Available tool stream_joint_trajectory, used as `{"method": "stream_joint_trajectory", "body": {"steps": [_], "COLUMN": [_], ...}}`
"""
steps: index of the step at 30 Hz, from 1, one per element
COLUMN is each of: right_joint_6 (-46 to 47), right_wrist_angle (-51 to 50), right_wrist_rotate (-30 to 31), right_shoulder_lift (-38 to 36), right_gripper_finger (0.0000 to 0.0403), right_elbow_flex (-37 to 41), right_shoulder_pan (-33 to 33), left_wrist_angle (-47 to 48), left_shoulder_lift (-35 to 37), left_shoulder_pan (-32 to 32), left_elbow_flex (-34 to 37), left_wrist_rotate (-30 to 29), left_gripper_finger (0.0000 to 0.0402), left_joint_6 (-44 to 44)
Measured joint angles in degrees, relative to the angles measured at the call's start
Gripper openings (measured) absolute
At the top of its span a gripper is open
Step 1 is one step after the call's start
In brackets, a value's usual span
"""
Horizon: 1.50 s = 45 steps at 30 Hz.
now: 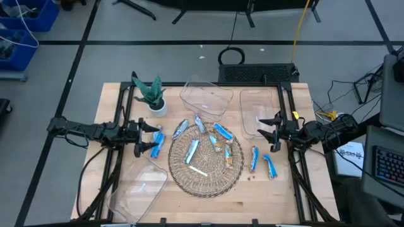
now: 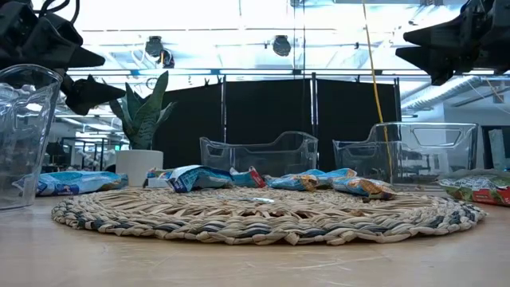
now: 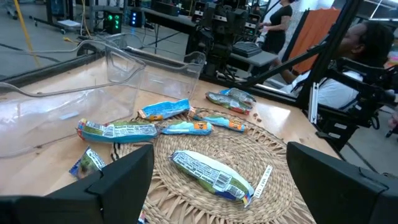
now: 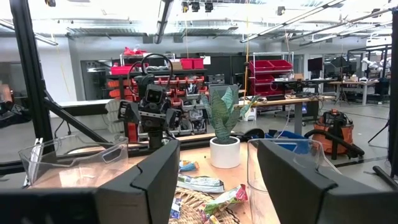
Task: Pick and place Granola Bars by type
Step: Put the top left yellow granola bar into the top right transparent bin
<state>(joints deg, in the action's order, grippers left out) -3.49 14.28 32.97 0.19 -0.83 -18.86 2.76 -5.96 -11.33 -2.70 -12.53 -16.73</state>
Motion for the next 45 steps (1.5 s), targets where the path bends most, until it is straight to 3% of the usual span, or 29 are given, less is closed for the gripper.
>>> {"method": "stream_joint_trajectory", "body": {"steps": [10, 15, 21, 25, 27, 34, 38, 41, 45], "right_joint_6": [1.1, 4.6, 11.2, 14.3, 16.2, 20.0, 22.6, 22.6, 22.0], "right_wrist_angle": [2.5, 6.9, 10.1, 11.1, 11.6, 15.2, 15.6, 15.6, 15.5], "right_wrist_rotate": [0.0, 0.3, 5.7, 6.2, 6.3, 6.2, 5.9, 4.6, 4.2], "right_shoulder_lift": [0.0, 0.0, 0.0, 0.0, 0.0, 0.0, 0.0, 0.0, 0.0], "right_gripper_finger": [0.0208, 0.0208, 0.0208, 0.0208, 0.0208, 0.0208, 0.0208, 0.0208, 0.0208], "right_elbow_flex": [0.0, 0.0, 0.0, 0.0, 0.0, 0.0, 0.0, -0.1, -0.1], "right_shoulder_pan": [0.0, 0.0, 0.0, 0.0, 0.0, 0.0, 0.0, 0.0, 0.0], "left_wrist_angle": [-0.1, -0.6, -6.0, -14.6, -13.2, 16.9, 41.5, 55.2, 63.8], "left_shoulder_lift": [0.0, 0.0, -0.2, -1.9, -5.1, -29.3, -42.8, -50.2, -56.7], "left_shoulder_pan": [0.0, 0.0, 0.2, -0.1, -0.8, -1.8, -0.4, 0.0, -0.4], "left_elbow_flex": [0.0, 0.0, 0.0, -2.8, -7.7, -35.7, -49.1, -53.7, -54.8], "left_wrist_rotate": [-4.4, -7.3, -12.6, -8.6, -8.6, -12.7, -11.7, -6.8, -3.3], "left_gripper_finger": [0.0365, 0.0365, 0.0365, 0.0365, 0.0362, 0.0306, 0.0276, 0.0265, 0.0271], "left_joint_6": [0.7, -9.1, -24.1, -28.1, -28.8, -29.1, -45.7, -56.6, -64.9]}}
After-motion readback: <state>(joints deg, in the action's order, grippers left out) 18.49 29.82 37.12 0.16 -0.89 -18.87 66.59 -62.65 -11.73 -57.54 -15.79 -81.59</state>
